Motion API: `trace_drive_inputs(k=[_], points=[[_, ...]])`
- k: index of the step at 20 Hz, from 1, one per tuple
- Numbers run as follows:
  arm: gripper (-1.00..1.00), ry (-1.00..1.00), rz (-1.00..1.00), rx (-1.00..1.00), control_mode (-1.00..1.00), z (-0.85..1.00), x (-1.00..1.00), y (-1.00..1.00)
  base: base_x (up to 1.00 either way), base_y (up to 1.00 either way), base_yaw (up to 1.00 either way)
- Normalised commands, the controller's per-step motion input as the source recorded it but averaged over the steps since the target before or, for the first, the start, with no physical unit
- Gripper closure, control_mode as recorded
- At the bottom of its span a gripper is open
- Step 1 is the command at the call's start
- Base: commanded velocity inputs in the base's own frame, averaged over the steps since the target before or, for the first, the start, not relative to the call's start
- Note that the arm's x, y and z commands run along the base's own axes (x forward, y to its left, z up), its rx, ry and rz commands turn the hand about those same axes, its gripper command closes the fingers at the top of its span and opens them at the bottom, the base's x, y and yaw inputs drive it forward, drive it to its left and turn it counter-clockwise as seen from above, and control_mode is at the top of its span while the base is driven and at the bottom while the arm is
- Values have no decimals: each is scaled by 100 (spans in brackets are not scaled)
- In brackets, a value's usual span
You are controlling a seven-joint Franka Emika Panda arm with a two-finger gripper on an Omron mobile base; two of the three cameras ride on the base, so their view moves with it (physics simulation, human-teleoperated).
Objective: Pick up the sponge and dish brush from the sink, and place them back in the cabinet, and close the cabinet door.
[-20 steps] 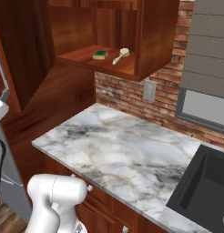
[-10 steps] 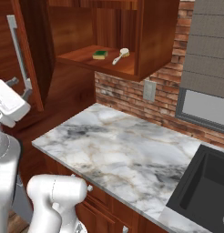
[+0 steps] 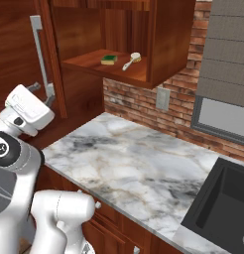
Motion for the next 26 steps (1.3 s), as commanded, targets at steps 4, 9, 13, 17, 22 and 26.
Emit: trace_drive_inputs(k=[4, 9, 13, 17, 22, 26], points=[[-100, 0, 0, 0, -100, 0, 16, -53, 0, 0, 0], [-100, 0, 0, 0, -100, 0, 18, -50, 0, 0, 0], [-100, 0, 0, 0, -100, 0, 20, -46, 0, 0, 0], [-100, 0, 0, 0, -100, 0, 20, -42, 0, 0, 0], [-100, 0, 0, 0, -100, 0, 21, -37, 0, 0, 0], [-100, 0, 0, 0, -100, 0, 23, -34, 0, 0, 0]])
